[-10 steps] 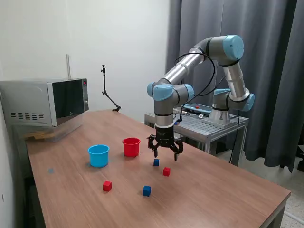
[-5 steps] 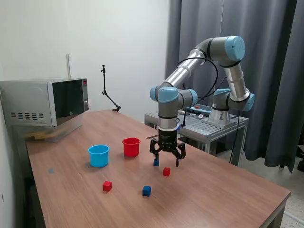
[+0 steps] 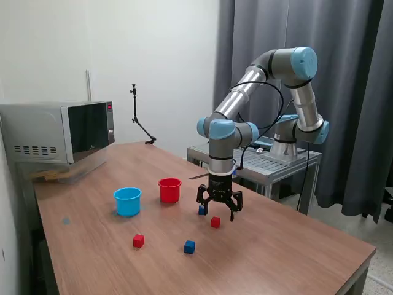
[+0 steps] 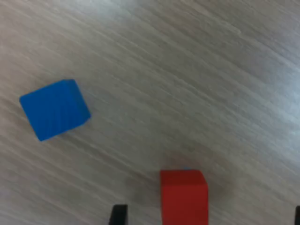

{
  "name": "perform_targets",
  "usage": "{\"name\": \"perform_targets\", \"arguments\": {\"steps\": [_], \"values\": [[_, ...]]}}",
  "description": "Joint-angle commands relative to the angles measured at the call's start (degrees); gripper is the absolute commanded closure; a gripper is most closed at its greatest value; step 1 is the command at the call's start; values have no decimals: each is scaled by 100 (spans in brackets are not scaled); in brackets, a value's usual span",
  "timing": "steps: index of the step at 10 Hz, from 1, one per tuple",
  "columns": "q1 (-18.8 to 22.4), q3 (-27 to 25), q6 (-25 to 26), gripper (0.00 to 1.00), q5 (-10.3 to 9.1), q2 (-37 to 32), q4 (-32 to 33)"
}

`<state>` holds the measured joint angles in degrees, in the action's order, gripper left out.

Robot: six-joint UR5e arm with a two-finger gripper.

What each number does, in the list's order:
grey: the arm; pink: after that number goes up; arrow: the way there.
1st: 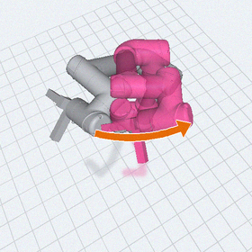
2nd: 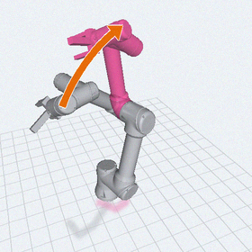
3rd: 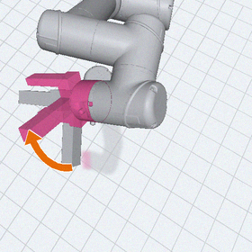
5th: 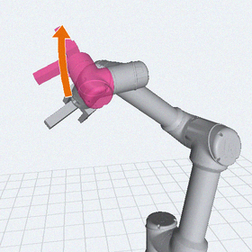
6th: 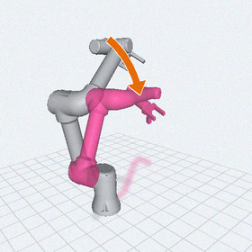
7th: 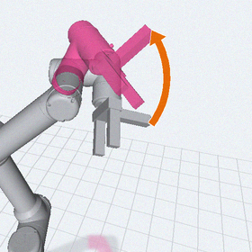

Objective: Place red objects in the red bin, and blue objects in the blue bin.

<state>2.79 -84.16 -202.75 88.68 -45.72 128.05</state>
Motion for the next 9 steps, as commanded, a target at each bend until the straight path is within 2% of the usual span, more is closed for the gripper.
{"name": "perform_targets", "arguments": {"steps": [1,9], "values": [[11,-31,7,0,-9,45,98],[-77,5,87,0,-18,177,203]]}}
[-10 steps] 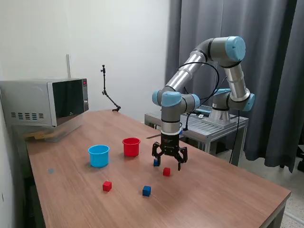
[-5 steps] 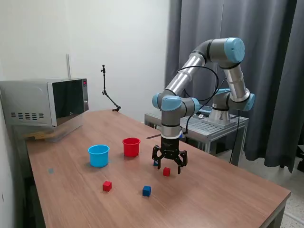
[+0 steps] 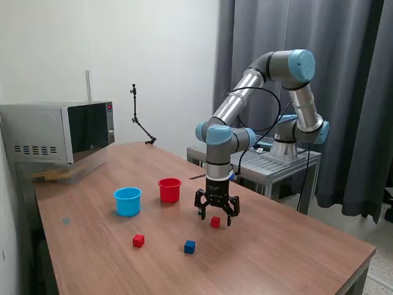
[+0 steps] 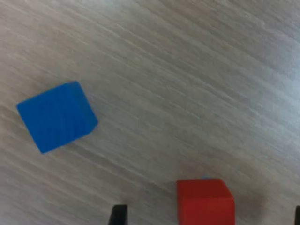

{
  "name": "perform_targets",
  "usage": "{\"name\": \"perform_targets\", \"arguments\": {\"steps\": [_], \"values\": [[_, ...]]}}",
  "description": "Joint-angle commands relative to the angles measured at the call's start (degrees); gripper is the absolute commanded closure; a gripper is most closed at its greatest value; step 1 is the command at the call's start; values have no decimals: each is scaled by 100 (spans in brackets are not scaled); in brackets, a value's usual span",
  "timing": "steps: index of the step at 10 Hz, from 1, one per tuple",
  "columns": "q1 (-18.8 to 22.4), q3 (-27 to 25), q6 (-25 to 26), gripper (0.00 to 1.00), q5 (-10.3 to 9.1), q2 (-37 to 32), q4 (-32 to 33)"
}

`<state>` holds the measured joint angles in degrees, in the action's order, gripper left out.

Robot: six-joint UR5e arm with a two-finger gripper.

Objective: Place red objects in the red bin, and blue objects in the blue bin.

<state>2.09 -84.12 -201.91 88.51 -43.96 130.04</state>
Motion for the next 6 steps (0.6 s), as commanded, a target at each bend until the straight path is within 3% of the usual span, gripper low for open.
{"name": "perform_targets", "arguments": {"steps": [1,2,6], "values": [[-7,1,3,0,0,-7,4],[-7,1,3,100,0,2,4],[2,1,46,100,-9,-16,91]]}}
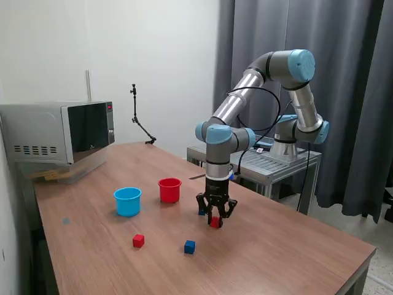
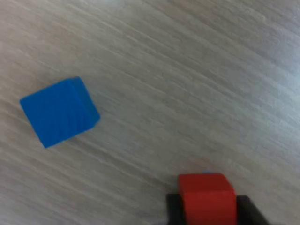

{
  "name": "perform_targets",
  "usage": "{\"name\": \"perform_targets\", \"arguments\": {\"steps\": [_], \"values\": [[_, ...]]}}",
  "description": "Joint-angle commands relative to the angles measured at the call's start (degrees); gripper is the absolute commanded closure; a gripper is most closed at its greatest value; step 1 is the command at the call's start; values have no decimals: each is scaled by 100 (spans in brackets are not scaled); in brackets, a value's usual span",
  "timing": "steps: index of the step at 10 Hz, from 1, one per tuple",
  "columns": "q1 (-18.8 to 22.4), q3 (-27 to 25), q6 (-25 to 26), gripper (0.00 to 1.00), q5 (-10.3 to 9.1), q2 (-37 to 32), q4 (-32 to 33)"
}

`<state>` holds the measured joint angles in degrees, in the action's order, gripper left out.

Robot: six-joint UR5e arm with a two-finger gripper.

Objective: Place red objects in the red bin, and blue objects in the blue bin.

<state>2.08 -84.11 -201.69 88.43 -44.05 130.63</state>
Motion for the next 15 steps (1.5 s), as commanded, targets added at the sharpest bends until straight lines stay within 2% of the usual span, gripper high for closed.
{"name": "perform_targets", "arguments": {"steps": [1,11,15], "values": [[-6,9,77,100,8,-15,33],[-50,79,86,100,34,-217,-2],[-287,211,455,100,34,-437,-133]]}}
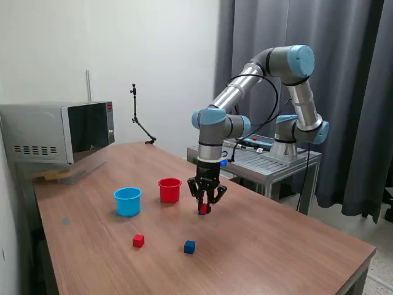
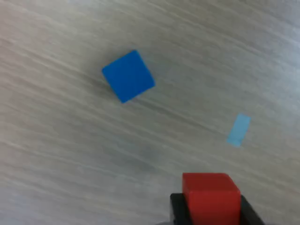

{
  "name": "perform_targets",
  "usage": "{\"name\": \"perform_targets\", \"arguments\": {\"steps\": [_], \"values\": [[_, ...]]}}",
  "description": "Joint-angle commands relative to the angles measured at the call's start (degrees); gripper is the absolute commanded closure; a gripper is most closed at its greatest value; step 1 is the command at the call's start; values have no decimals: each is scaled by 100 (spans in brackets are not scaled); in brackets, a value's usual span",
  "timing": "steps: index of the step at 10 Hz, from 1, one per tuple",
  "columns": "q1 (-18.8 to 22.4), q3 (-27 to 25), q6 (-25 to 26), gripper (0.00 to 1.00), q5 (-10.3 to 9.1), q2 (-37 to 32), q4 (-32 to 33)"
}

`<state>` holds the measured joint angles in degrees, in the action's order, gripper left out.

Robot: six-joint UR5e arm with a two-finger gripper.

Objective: Place red objects in the red bin, and blue objects in the blue bin.

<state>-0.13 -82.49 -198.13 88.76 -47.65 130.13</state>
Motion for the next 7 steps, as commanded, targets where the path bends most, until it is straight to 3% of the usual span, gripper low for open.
{"name": "perform_targets", "arguments": {"steps": [1,7], "values": [[-170,93,108,100,1,-122,-241],[-663,207,609,100,10,-377,-365]]}}
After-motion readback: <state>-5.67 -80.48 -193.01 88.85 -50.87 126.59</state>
